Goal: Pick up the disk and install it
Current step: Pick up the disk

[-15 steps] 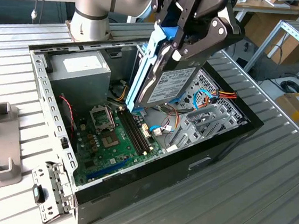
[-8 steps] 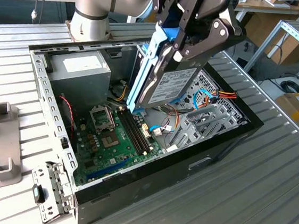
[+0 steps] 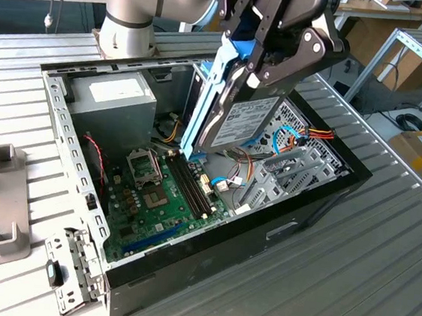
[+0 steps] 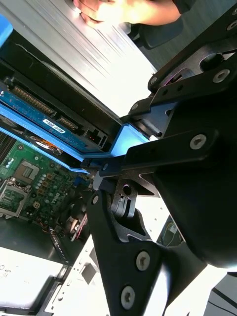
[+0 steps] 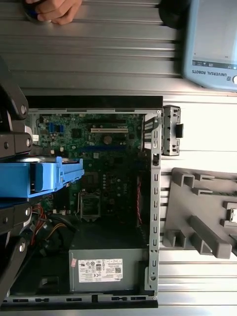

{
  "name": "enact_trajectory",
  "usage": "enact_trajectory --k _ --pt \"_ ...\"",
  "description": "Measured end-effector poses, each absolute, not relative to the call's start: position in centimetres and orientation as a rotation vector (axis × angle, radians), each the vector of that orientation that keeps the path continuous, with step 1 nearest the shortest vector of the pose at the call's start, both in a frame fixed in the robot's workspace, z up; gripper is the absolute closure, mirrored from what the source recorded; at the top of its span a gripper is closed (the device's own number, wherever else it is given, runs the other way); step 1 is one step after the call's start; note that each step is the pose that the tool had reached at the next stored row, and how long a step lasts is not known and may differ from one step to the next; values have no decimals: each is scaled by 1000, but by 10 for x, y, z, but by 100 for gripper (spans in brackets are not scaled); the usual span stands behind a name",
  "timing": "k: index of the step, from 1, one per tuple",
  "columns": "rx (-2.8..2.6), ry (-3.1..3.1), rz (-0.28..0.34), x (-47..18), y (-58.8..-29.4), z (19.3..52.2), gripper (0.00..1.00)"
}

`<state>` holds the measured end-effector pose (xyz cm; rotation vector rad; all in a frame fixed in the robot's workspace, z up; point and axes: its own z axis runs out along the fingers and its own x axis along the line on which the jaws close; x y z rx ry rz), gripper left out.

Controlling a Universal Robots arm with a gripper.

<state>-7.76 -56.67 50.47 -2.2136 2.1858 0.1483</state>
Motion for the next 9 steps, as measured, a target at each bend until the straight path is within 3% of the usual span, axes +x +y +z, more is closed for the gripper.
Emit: enact_trajectory --k 9 --pt "-2214 2186 148 -75 -568 504 63"
